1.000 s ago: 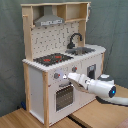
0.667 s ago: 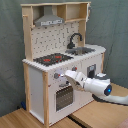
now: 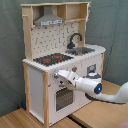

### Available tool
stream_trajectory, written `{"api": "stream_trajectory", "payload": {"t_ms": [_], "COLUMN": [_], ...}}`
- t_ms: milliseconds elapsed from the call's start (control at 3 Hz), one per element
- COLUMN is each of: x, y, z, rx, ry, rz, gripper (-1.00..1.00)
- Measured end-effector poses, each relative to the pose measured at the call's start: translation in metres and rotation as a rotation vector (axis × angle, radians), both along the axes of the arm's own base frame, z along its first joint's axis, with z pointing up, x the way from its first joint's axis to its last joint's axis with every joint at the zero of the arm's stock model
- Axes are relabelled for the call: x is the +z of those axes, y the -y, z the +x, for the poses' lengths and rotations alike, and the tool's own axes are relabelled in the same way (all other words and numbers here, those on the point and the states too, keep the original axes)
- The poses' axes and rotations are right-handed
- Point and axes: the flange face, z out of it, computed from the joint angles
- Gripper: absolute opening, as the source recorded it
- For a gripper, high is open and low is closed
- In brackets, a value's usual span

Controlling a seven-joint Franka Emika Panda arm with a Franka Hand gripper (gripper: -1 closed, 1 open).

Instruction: Play with the kitchen

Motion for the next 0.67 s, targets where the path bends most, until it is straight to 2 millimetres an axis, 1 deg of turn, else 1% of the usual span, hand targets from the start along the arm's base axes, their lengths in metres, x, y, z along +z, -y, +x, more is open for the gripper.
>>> {"api": "stream_trajectory", "payload": {"t_ms": [333, 667], "x": [0.0048, 0.0048], "y": [-0.0001, 0.0000], "z": [0.0185, 0.0186], "rx": [-0.055, -0.057], "ry": [0.017, 0.017], "rz": [-0.053, -0.053], "gripper": [1.00, -1.00]}}
